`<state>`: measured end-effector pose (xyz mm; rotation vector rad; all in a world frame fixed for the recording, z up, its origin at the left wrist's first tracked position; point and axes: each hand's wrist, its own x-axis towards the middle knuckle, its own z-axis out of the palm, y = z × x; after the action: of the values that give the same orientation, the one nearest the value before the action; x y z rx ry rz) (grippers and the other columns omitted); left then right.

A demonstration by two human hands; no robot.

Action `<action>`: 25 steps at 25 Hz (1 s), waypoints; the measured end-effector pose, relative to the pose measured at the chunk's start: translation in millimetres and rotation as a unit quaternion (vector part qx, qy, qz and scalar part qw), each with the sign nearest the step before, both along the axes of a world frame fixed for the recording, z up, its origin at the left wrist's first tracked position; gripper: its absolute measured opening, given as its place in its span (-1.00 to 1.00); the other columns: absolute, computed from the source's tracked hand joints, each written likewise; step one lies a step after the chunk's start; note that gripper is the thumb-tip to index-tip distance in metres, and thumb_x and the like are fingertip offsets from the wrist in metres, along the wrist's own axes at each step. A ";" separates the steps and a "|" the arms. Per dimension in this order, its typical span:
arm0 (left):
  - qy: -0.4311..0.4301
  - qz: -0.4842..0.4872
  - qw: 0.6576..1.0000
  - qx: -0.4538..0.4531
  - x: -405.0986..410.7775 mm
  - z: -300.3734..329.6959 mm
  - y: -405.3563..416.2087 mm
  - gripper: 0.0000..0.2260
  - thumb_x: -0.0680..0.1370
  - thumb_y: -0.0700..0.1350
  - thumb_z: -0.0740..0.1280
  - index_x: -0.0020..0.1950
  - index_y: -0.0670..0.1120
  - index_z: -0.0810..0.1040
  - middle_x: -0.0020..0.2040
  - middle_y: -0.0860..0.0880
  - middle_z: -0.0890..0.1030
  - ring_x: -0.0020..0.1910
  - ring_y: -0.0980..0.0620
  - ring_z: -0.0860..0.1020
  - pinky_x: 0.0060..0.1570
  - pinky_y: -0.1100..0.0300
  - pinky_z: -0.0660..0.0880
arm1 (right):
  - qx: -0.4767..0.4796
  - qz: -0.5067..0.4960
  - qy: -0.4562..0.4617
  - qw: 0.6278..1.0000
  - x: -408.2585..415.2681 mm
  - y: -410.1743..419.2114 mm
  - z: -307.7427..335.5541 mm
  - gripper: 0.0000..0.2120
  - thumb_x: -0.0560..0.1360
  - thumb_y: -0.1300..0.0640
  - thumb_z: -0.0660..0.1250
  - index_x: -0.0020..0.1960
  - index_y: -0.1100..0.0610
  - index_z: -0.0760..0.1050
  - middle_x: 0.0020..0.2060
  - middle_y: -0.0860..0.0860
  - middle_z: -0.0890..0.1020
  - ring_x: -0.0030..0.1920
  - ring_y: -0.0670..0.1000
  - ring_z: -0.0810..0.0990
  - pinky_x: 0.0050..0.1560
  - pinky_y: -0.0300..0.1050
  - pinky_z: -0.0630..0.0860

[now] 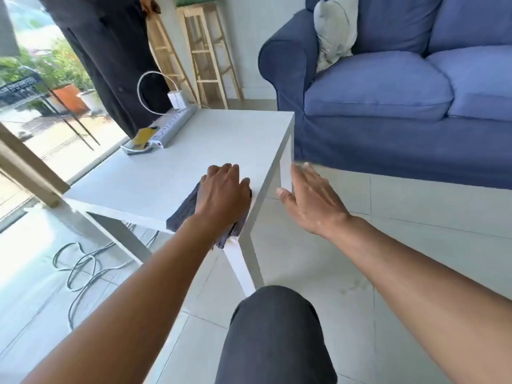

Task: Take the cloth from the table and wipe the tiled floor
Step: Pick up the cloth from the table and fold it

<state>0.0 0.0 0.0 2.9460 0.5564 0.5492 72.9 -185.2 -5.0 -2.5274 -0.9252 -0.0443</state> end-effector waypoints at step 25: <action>0.203 -0.109 0.877 -0.422 92.6 -115.1 -168.4 -0.72 0.40 -0.14 0.30 0.09 -0.15 0.46 -0.01 -0.13 0.59 -0.04 -0.15 0.59 -0.01 -0.13 0.63 | 0.243 -0.253 0.365 0.862 61.4 -181.5 -100.8 -0.84 0.31 0.08 0.50 -0.14 0.08 0.63 -0.24 0.04 0.69 -0.21 0.07 0.68 -0.21 0.00 0.60</action>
<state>92.6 -168.4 -115.1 2.2032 0.3494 -0.3006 134.3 -366.8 -105.8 -1.9684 0.0675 0.4342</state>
